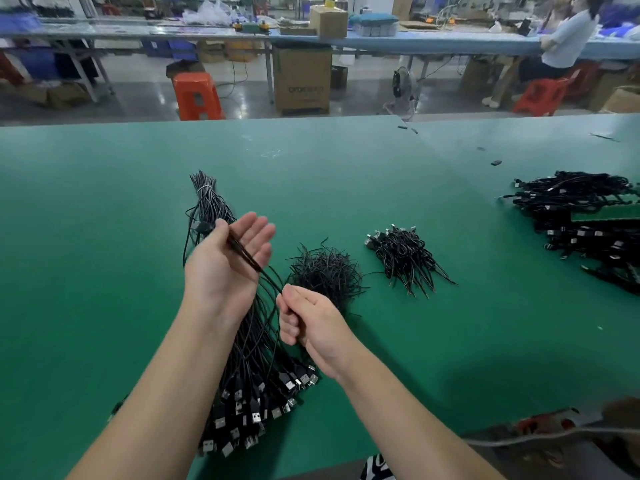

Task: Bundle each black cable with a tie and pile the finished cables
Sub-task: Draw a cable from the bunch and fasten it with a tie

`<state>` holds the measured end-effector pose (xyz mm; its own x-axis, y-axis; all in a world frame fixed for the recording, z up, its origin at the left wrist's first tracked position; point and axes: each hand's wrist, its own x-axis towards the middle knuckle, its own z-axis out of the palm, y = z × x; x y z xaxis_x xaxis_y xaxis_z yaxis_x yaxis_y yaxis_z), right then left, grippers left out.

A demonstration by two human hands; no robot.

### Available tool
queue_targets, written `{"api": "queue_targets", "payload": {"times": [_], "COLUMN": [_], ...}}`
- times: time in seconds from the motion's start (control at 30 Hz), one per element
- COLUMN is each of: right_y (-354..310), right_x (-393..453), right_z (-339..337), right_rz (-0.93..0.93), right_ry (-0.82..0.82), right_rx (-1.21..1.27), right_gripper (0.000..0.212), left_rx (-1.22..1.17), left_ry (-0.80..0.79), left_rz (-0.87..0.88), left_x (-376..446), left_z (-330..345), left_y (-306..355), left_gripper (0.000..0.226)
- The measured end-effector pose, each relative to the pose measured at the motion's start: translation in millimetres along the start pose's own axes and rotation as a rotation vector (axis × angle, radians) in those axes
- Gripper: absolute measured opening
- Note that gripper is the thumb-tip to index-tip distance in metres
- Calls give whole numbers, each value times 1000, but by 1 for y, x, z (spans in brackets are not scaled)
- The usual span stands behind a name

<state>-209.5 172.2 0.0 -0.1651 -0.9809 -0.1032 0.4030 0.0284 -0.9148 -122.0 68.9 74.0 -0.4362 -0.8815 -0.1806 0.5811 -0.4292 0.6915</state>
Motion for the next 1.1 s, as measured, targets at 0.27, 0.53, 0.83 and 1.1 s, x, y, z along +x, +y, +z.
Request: {"api": "queue_targets", "payload": {"times": [0.27, 0.53, 0.83, 1.1], "right_y": [-7, -11, 10, -17], "right_x": [11, 14, 15, 18], "right_z": [-14, -20, -13, -40], "right_rz": [115, 71, 134, 111], "right_ry": [24, 41, -13, 5], "right_rx": [327, 292, 509, 613], "right_gripper": [39, 37, 35, 33], "left_rx": [920, 1755, 310, 1098], "left_ry": [-923, -228, -131, -986], "left_rz": [-396, 149, 28, -325], "left_x": [-3, -2, 5, 2], "left_z": [-17, -13, 17, -7], "left_y": [36, -14, -25, 29], "left_gripper": [49, 44, 37, 42]}}
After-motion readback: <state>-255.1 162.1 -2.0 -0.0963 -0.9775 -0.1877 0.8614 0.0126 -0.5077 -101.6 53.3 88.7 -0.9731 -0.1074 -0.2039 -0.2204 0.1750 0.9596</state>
